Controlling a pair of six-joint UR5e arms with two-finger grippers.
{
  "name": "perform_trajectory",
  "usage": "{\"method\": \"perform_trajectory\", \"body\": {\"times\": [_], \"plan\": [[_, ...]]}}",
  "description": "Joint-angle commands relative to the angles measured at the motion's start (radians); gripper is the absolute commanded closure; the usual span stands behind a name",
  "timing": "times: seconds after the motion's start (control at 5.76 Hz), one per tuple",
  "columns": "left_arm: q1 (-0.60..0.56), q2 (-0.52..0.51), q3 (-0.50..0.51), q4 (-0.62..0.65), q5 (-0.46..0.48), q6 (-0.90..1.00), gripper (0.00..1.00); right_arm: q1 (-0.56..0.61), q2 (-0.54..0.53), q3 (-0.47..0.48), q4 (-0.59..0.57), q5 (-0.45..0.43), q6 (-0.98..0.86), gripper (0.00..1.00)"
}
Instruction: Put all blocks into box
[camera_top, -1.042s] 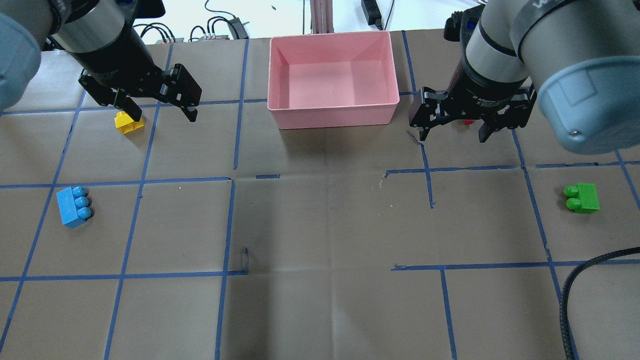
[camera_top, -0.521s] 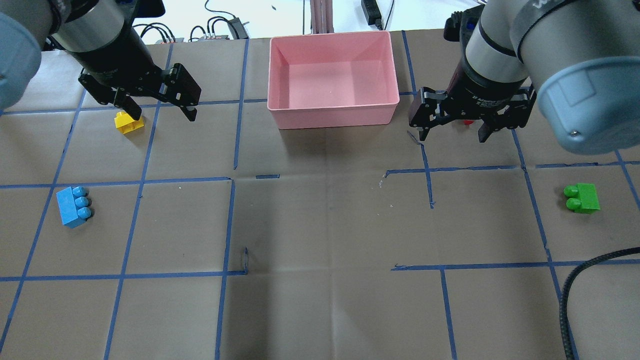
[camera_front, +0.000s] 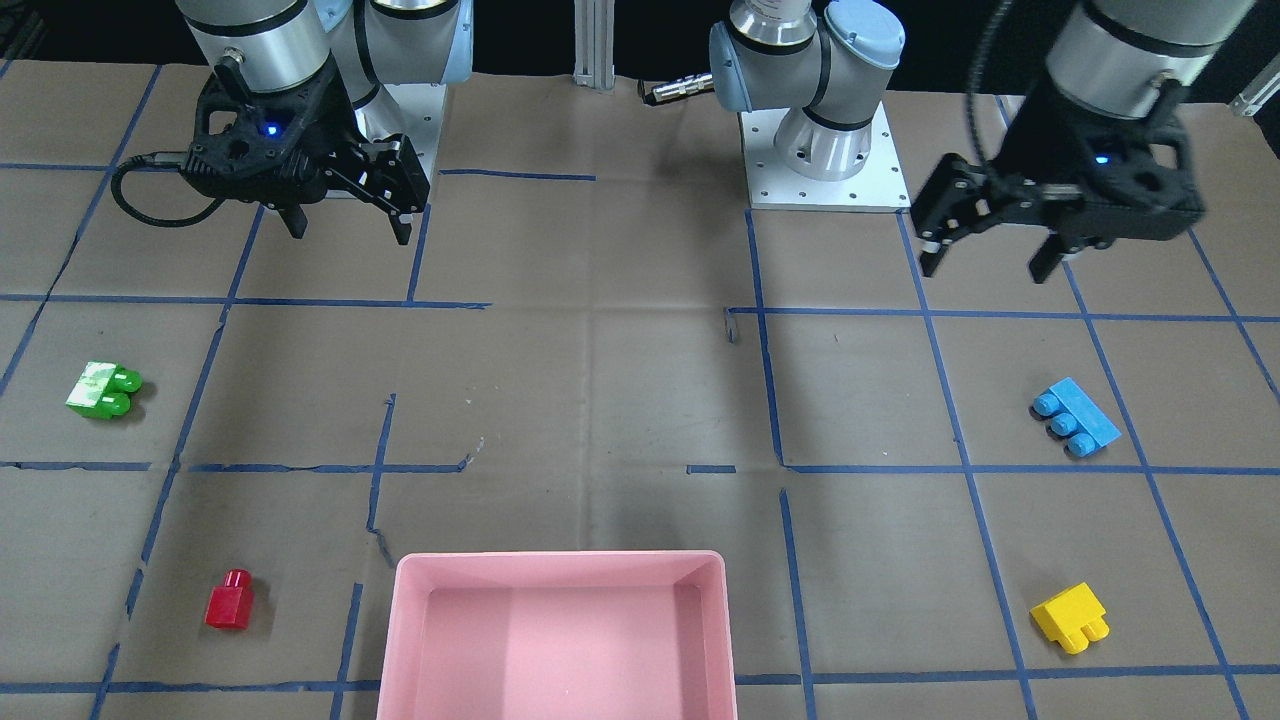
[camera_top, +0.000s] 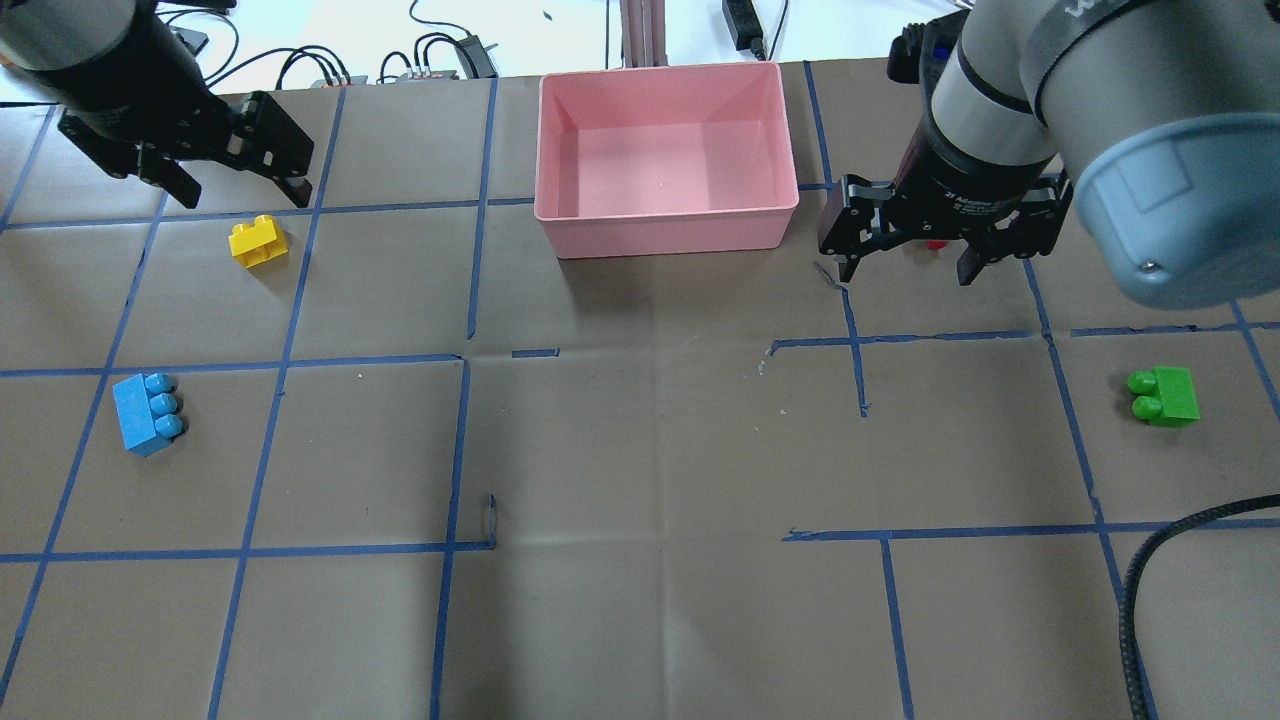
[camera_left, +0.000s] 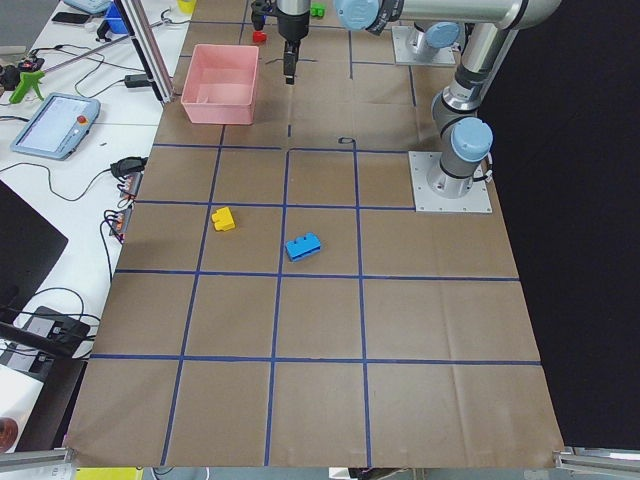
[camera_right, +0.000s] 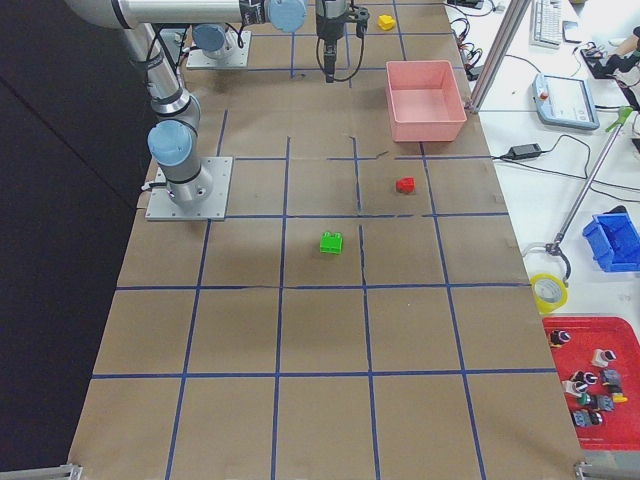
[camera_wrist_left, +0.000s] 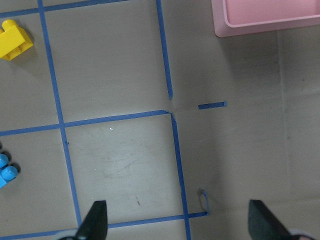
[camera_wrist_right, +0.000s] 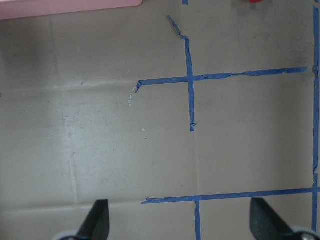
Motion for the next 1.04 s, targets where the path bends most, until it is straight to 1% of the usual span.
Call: {"method": "perform_trajectory", "body": {"times": [0.0, 0.17, 0.35, 0.52, 0.69, 0.87], "plan": [[0.257, -0.032, 0.008, 0.063, -0.002, 0.004, 0.00, -0.017, -0.002, -0.005, 0.003, -0.001, -0.009, 0.00], [0.342, -0.050, 0.003, 0.068, -0.002, 0.012, 0.00, -0.075, -0.002, 0.002, 0.002, -0.011, -0.147, 0.00], [0.405, -0.079, 0.006, 0.073, 0.000, 0.056, 0.00, -0.161, -0.005, 0.005, 0.002, 0.001, -0.246, 0.00], [0.453, -0.107, -0.012, 0.128, 0.000, 0.073, 0.00, -0.245, -0.002, 0.005, 0.002, -0.007, -0.264, 0.00], [0.511, -0.142, -0.027, 0.187, 0.002, 0.061, 0.00, -0.330, -0.015, 0.018, -0.003, -0.018, -0.432, 0.00], [0.551, -0.167, -0.032, 0.188, 0.003, 0.015, 0.00, -0.409, -0.011, 0.028, 0.002, -0.016, -0.554, 0.00]]}}
